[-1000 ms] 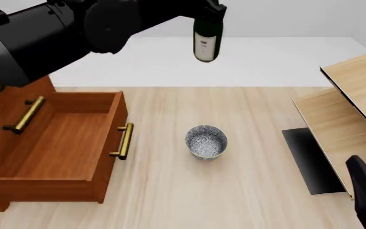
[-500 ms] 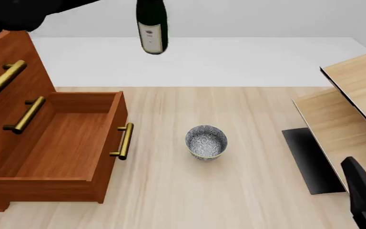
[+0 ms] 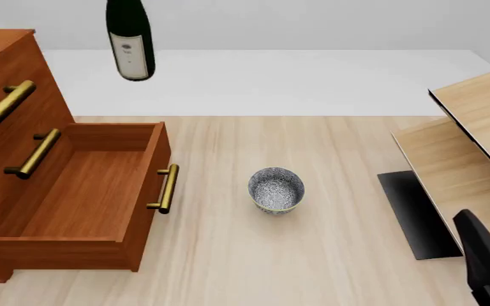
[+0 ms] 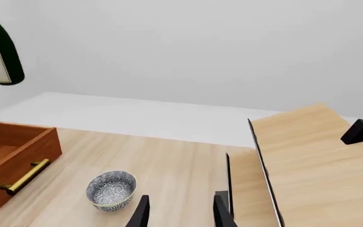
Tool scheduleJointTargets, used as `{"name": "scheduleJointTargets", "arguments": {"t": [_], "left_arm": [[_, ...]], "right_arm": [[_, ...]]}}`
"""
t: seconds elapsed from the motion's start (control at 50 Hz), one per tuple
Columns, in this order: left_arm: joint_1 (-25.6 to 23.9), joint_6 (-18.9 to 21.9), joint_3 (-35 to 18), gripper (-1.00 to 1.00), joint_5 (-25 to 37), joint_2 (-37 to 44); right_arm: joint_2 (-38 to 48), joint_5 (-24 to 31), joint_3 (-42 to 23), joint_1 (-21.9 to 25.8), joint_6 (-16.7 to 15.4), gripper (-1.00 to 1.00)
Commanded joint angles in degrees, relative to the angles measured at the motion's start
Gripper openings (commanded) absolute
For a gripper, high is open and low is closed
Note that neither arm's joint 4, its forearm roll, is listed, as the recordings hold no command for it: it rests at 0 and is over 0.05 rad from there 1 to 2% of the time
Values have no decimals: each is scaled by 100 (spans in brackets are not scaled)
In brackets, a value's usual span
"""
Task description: Put the wine bottle in the bottom drawer of the cabinet.
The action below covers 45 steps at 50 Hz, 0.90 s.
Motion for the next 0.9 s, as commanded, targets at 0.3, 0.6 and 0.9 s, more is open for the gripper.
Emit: {"name": "scheduleJointTargets", "arguments": {"t": [0.3, 0.6, 0.9], "left_arm": [[858, -255, -587, -100, 1554, 106], [904, -288, 245, -100, 1399, -291], [1079, -356, 1037, -100, 1039, -447]], "right_arm": [[6, -152, 61, 181, 37, 100], [11, -196, 108, 250, 57, 100], [3, -202, 134, 215, 59, 100]]}}
